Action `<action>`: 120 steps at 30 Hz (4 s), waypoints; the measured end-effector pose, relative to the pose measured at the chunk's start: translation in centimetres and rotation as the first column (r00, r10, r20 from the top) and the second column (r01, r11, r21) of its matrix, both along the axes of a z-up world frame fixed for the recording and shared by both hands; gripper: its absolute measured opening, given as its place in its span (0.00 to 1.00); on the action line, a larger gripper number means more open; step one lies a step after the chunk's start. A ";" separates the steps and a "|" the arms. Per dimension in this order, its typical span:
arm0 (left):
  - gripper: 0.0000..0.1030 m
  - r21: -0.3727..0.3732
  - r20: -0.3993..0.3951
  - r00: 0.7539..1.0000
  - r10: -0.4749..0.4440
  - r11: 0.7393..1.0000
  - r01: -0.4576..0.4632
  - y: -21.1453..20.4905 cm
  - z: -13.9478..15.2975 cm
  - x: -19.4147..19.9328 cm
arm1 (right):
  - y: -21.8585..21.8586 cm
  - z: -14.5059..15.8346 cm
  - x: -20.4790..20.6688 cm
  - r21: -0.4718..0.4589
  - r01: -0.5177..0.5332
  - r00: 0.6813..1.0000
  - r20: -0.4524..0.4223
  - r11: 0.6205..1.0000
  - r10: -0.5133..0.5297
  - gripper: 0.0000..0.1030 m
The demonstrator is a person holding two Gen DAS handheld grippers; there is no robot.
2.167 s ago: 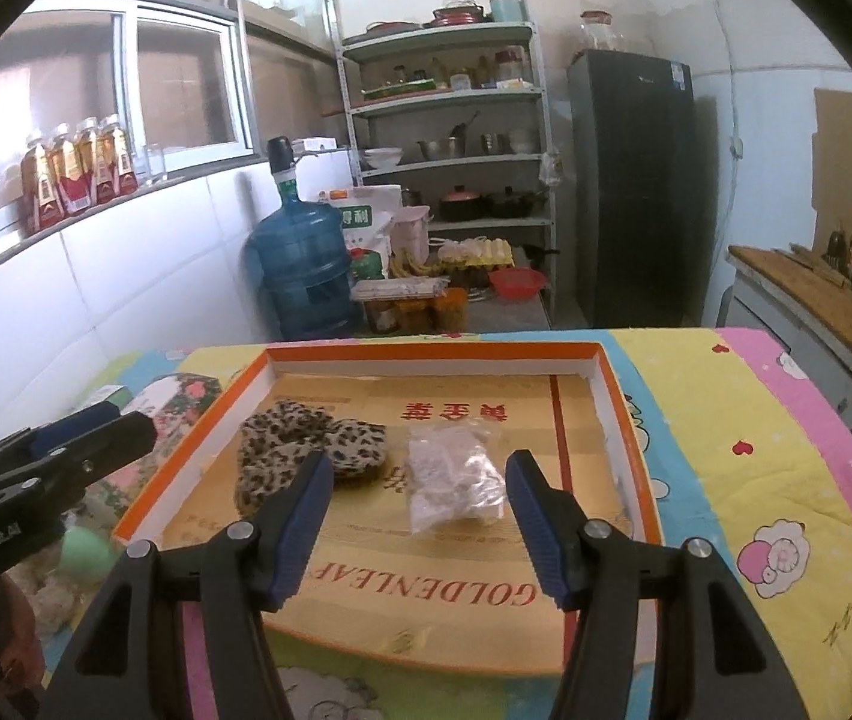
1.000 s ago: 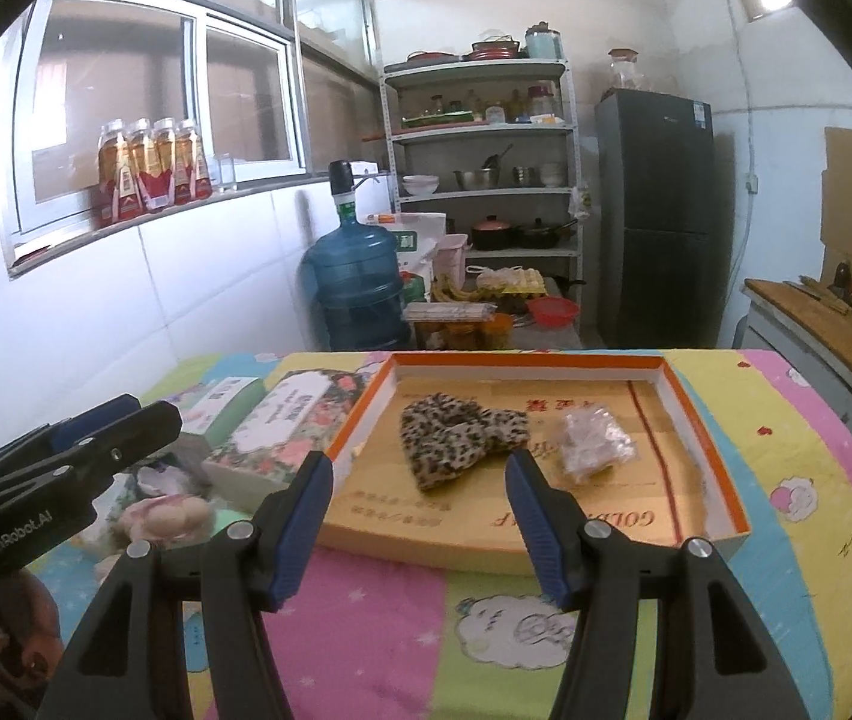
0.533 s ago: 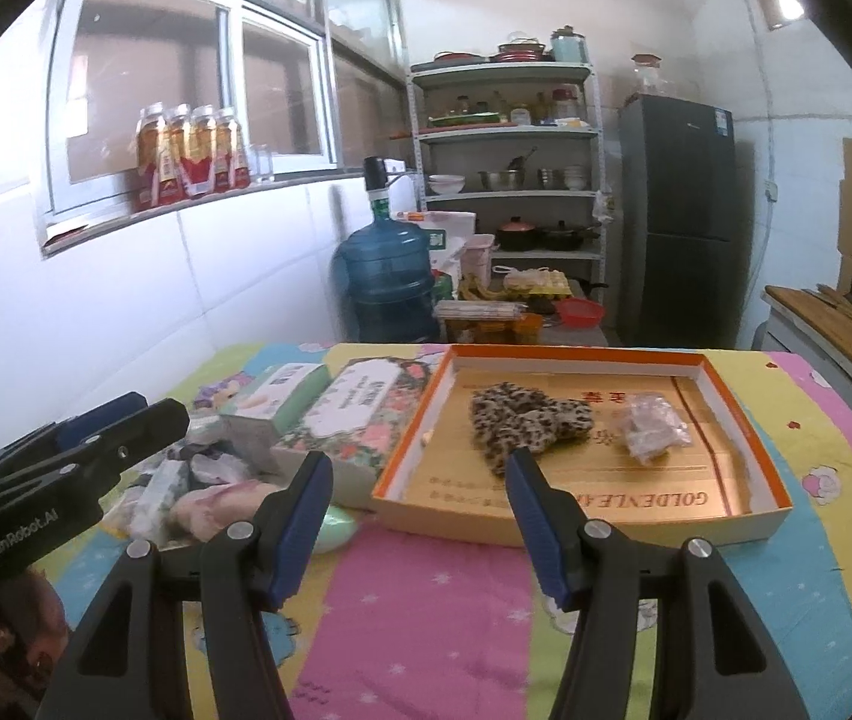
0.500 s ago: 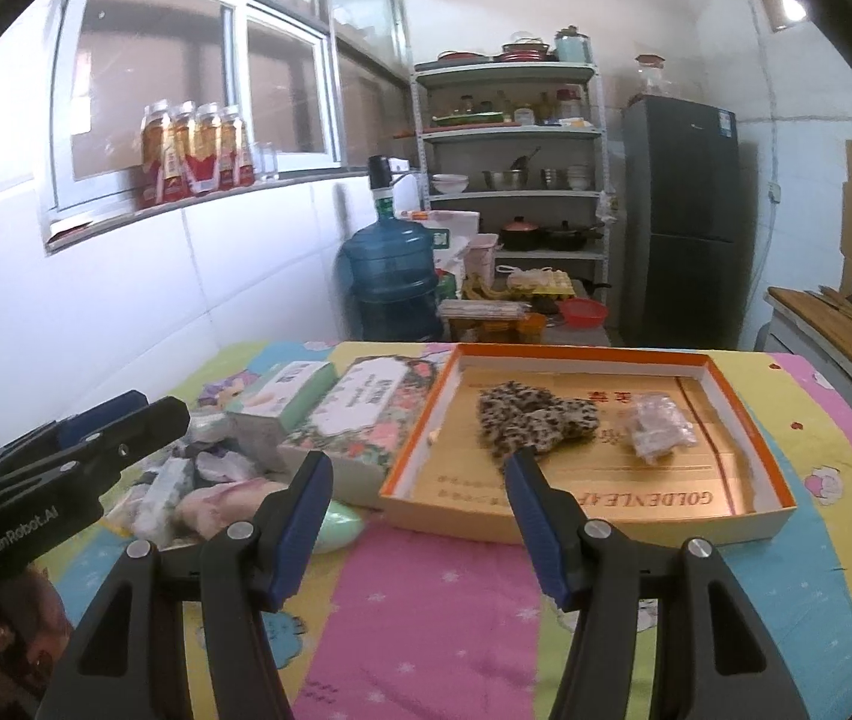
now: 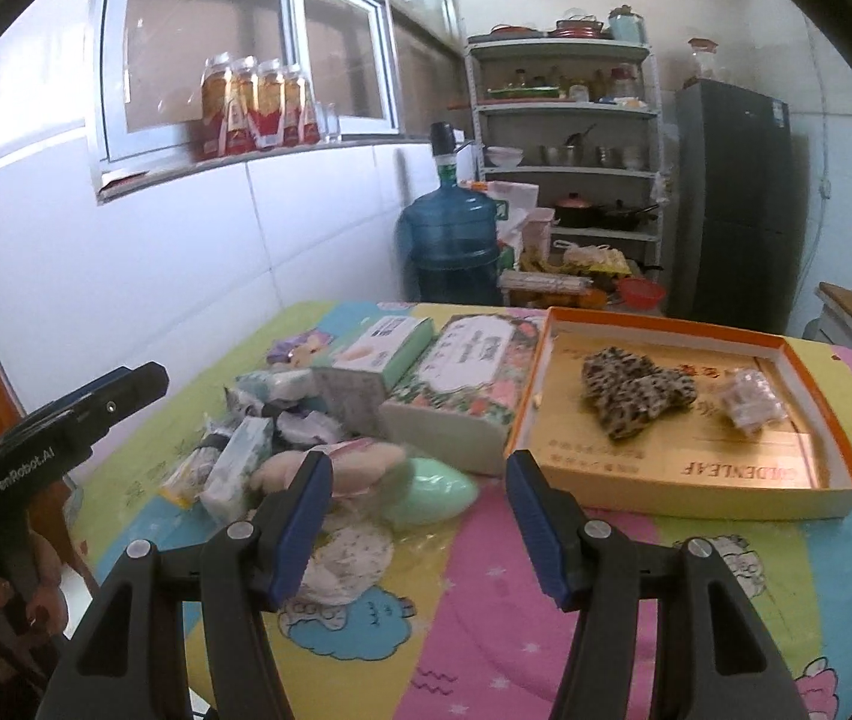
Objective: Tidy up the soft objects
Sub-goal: 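Grasp the white snack packet with the black band using the left tool, then lift the snack packet with the left tool while the right tool grasps a white tissue pack, then carry the snack packet and the tissue pack toward the orange box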
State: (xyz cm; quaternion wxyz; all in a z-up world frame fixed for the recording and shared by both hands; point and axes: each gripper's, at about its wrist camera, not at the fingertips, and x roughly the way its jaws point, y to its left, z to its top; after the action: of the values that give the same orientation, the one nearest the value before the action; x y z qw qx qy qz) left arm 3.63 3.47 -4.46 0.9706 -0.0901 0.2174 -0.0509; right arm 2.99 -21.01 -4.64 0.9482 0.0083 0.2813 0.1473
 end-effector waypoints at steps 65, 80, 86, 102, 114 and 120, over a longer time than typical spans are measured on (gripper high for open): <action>0.47 -0.097 -0.201 0.966 0.161 0.978 -0.183 6.8 -7.2 4.1 | 10.2 -3.9 2.6 0.107 -0.302 0.944 -0.110 0.947 0.313 0.46; 0.47 -0.162 -0.184 0.973 0.139 0.972 -0.170 9.5 -7.9 3.7 | 14.4 -5.4 5.5 0.025 -0.266 0.944 -0.194 0.964 0.266 0.46; 0.47 -0.173 -0.186 0.973 0.135 0.970 -0.168 10.3 -8.3 3.7 | 15.5 -6.8 6.6 -0.014 -0.244 0.945 -0.229 0.970 0.234 0.30; 0.47 -0.172 -0.168 0.978 0.124 0.973 -0.153 10.0 -8.1 3.1 | 14.9 -6.4 6.0 0.004 -0.247 0.950 -0.196 0.969 0.243 0.19; 0.47 -0.151 -0.117 0.987 0.108 0.981 -0.126 8.7 -6.1 1.5 | 13.8 -3.4 3.5 0.019 -0.266 0.957 -0.113 0.964 0.266 0.19; 0.47 -0.128 -0.096 0.991 0.096 0.986 -0.108 7.6 -5.2 0.6 | 12.8 -2.4 2.6 0.023 -0.257 0.963 -0.079 0.966 0.258 0.19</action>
State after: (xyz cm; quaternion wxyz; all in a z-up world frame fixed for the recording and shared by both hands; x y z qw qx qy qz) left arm 4.22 11.03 -9.69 0.9530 -0.1678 0.2519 -0.0113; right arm 5.58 -8.18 -7.00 0.9088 -0.0164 0.3175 0.2703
